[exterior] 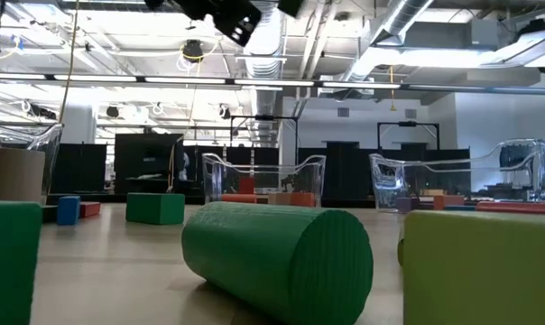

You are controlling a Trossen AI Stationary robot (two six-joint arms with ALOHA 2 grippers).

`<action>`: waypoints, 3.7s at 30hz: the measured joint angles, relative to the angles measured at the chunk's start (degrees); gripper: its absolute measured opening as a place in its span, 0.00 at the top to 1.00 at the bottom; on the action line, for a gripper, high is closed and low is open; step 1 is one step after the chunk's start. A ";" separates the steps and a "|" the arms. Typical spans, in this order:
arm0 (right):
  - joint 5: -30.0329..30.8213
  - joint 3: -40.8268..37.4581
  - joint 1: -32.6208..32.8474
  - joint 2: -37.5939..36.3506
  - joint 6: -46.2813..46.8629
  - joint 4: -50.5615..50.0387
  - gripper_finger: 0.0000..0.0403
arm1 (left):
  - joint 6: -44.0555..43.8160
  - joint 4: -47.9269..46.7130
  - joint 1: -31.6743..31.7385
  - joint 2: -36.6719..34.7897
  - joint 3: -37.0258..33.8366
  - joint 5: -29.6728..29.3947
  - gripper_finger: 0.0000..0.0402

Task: Sort blocks by size
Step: Put the green rectangular block into the right transparent bin

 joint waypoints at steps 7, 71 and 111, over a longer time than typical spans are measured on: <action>0.22 0.00 -0.11 -2.28 15.85 -15.52 0.77 | -0.80 -9.85 -1.94 -6.79 0.00 -19.41 0.52; -19.28 -23.65 -50.84 -30.15 33.48 -40.88 0.77 | -11.40 28.52 -17.54 -38.78 -42.88 -37.21 0.52; -39.14 -31.26 -66.18 -22.28 35.54 -37.42 0.71 | -9.02 37.86 -18.39 -36.42 -46.70 -38.05 0.52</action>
